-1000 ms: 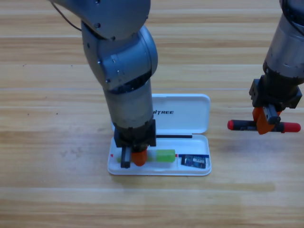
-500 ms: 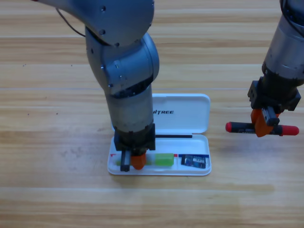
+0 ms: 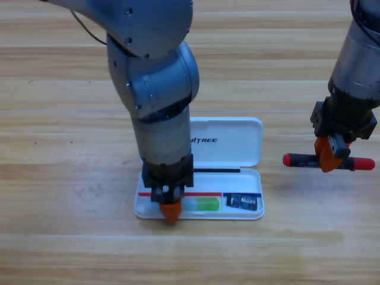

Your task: Clean up eraser and pencils

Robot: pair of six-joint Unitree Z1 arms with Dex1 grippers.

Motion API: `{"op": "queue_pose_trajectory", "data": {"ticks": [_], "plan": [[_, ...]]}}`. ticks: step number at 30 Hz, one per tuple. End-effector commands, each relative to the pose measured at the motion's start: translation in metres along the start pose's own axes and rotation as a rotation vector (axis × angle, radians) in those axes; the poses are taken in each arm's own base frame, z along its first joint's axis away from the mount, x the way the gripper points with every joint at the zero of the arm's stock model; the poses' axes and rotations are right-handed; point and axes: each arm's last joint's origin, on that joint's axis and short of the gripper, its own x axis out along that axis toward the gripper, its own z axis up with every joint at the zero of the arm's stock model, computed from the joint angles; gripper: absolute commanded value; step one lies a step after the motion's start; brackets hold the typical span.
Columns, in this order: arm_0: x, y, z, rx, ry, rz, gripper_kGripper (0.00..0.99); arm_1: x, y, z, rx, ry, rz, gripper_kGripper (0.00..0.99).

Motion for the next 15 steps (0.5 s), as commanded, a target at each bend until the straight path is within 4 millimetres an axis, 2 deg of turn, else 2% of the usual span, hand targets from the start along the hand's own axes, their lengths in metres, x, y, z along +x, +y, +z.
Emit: {"op": "queue_pose_trajectory", "data": {"ticks": [1,4,8,11,15], "plan": [[0.016,-0.008,0.002,0.007,0.044,-0.011,0.99,0.0,0.005,-0.003,0.019,0.006,0.035,0.0],[0.015,-0.008,0.002,0.004,0.044,-0.008,0.99,0.0,0.008,0.0,0.015,0.0,0.038,0.0],[0.008,-0.009,-0.002,0.0,0.046,-0.001,0.99,-0.012,0.024,0.015,-0.014,-0.026,0.045,0.0],[-0.029,-0.011,-0.013,-0.012,0.014,0.034,0.99,-0.015,0.035,0.032,-0.043,-0.032,0.042,0.0],[-0.102,-0.014,-0.044,-0.057,-0.048,0.144,0.99,-0.01,0.043,0.062,-0.08,-0.041,0.04,0.0]]}}
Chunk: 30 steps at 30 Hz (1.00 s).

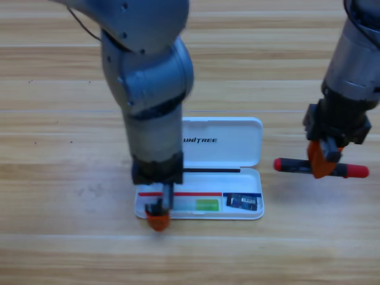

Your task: Clean up eraser and pencils

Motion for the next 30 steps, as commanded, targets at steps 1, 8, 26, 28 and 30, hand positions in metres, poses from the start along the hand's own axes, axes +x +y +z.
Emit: {"op": "queue_pose_trajectory", "data": {"ticks": [1,8,26,28,30], "plan": [[-0.107,-0.008,-0.053,-0.066,-0.102,0.148,0.99,0.004,0.032,0.054,-0.115,-0.016,0.008,0.0],[-0.176,-0.005,-0.175,-0.278,-0.203,0.26,0.99,0.036,0.021,0.107,-0.143,0.013,0.0,0.0],[-0.118,-0.019,-0.204,-0.333,-0.162,0.162,0.99,0.093,-0.016,0.144,-0.13,0.054,-0.04,0.0],[-0.118,-0.019,-0.205,-0.332,-0.157,0.162,0.99,0.092,-0.016,0.144,-0.131,0.051,-0.042,0.0],[-0.118,-0.02,-0.205,-0.332,-0.158,0.163,0.99,0.091,-0.016,0.143,-0.131,0.051,-0.042,0.0]]}}
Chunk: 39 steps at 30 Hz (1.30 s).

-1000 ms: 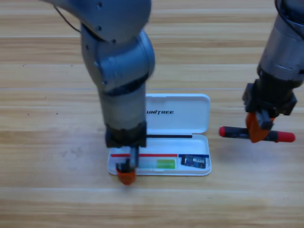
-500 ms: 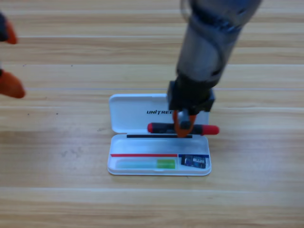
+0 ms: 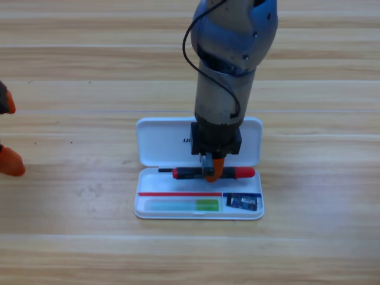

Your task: Clean up eraser and pencils

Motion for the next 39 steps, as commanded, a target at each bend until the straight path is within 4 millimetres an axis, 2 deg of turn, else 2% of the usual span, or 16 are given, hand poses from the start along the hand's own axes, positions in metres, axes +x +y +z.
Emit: {"op": "queue_pose_trajectory", "data": {"ticks": [1,3,5,7,8,14,18,22,26,28,30,33,39], "plan": [[0.003,0.0,-0.006,-0.003,0.009,-0.005,0.99,0.029,0.004,0.007,-0.007,0.055,0.035,0.0],[0.003,0.0,-0.006,-0.003,0.008,-0.004,0.99,0.03,0.004,0.007,-0.004,0.057,0.037,0.017],[0.003,0.0,-0.006,-0.003,0.006,-0.003,0.99,0.032,0.004,0.007,-0.002,0.059,0.039,0.345],[0.003,0.0,-0.006,-0.003,0.008,-0.004,0.99,0.032,0.004,0.007,0.002,0.063,0.036,0.798],[0.003,0.0,-0.006,-0.003,0.006,-0.003,0.99,0.032,0.003,0.007,0.007,0.064,0.034,0.902],[0.004,0.0,-0.006,-0.005,0.005,-0.002,0.99,0.016,0.005,0.006,0.019,0.042,0.015,0.933],[0.003,0.003,-0.002,-0.01,-0.013,0.01,0.99,-0.013,0.012,-0.001,0.027,0.004,0.0,0.94],[-0.005,0.015,0.014,-0.015,-0.053,0.043,0.98,-0.062,0.034,-0.014,0.022,-0.068,-0.005,0.943],[-0.007,0.036,0.036,-0.027,-0.083,0.072,0.916,-0.124,0.066,-0.04,0.011,-0.194,0.0,0.945],[-0.004,0.047,0.048,-0.034,-0.092,0.079,0.884,-0.149,0.082,-0.054,0.003,-0.256,0.005,0.945],[0.004,0.058,0.062,-0.039,-0.104,0.076,0.81,-0.165,0.096,-0.066,-0.001,-0.326,0.025,0.945],[0.026,0.077,0.086,-0.04,-0.127,0.046,0.644,-0.176,0.114,-0.083,0.025,-0.451,0.035,0.945],[0.076,0.107,0.12,-0.013,-0.189,-0.026,0.055,-0.18,0.142,-0.111,0.064,-0.672,0.014,0.957]]}}
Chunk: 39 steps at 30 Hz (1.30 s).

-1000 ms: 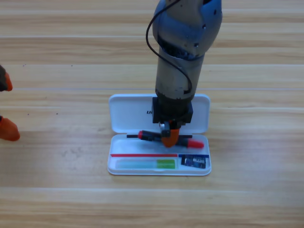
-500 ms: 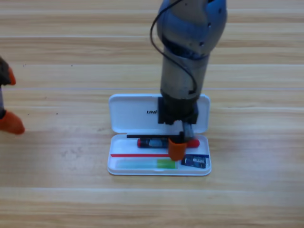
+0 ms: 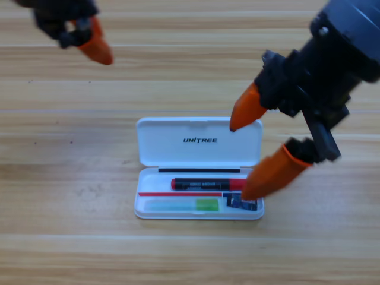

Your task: Clean up eraser and pencils

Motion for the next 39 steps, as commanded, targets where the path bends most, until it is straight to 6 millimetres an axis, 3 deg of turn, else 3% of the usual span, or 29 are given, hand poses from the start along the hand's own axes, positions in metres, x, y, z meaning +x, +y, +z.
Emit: {"op": "queue_pose_trajectory", "data": {"ticks": [1,10,15,20,25,33,39], "plan": [[0.08,0.028,0.006,-0.031,0.027,-0.101,0.0,-0.024,0.03,-0.016,-0.025,-0.194,-0.021,0.957],[0.144,0.047,-0.003,-0.169,0.022,-0.249,0.0,-0.017,0.031,-0.017,0.009,-0.209,0.03,0.957],[0.179,0.047,-0.003,-0.153,0.055,-0.429,0.0,-0.016,0.031,-0.017,0.02,-0.206,0.033,0.957],[0.201,0.044,-0.002,-0.144,0.074,-0.578,0.0,-0.011,0.031,-0.021,0.028,-0.19,0.042,0.957],[0.207,0.035,-0.004,-0.124,0.073,-0.671,0.0,-0.009,0.031,-0.022,0.031,-0.183,0.045,0.957],[0.202,0.023,0.0,-0.102,0.08,-0.72,0.0,0.004,0.023,-0.02,0.044,-0.159,0.055,0.957],[0.204,0.003,0.006,-0.082,0.092,-0.771,0.0,0.01,0.02,-0.019,0.052,-0.147,0.062,0.957]]}}
